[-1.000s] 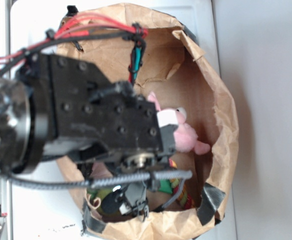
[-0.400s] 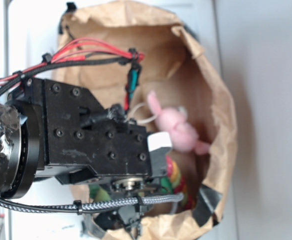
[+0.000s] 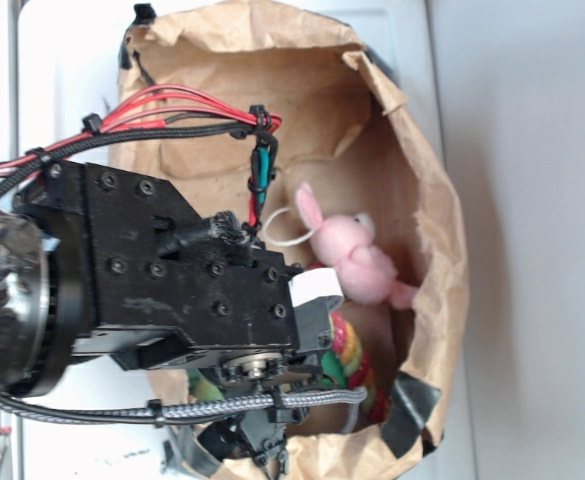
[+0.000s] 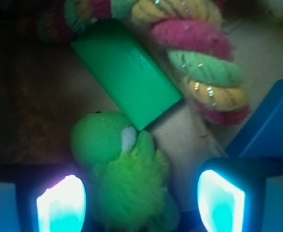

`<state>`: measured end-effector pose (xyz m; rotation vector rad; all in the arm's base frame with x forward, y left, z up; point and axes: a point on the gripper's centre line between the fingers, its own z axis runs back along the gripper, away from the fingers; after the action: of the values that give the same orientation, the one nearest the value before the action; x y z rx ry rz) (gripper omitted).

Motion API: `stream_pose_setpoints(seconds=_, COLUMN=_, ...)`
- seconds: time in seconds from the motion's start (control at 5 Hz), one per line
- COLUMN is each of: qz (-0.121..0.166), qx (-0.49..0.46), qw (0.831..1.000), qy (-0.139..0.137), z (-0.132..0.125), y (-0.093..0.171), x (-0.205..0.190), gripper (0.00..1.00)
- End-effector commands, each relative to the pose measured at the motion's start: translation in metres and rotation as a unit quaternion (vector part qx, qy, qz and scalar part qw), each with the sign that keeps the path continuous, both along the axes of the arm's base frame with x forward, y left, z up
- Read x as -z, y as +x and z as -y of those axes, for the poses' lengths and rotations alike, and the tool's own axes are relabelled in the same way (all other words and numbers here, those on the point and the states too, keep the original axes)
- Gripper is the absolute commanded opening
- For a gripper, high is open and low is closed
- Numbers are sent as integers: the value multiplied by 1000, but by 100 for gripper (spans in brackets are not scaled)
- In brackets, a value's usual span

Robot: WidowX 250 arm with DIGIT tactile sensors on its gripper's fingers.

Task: Grab the green animal.

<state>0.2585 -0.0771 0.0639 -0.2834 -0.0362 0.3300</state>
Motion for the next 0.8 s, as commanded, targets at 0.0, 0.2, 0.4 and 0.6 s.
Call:
stream_pose_setpoints(seconds=0.0, qz=-3, qx=27, qw=1000, qy=-9, z=8, y=6, x=6, gripper=100)
stream_pose_setpoints(seconds=0.2, qz=-3, qx=32, qw=999, qy=1, z=9, y=9, x=19, gripper=100)
stream_pose_setpoints(seconds=0.4, qz=-1, qx=26, qw=1000, qy=15, z=16, y=-20, x=30, gripper=100)
stream_pose_setpoints(seconds=0.6, qz=-6, qx=19, qw=999, qy=29, z=13, y=-22, x=40, gripper=100)
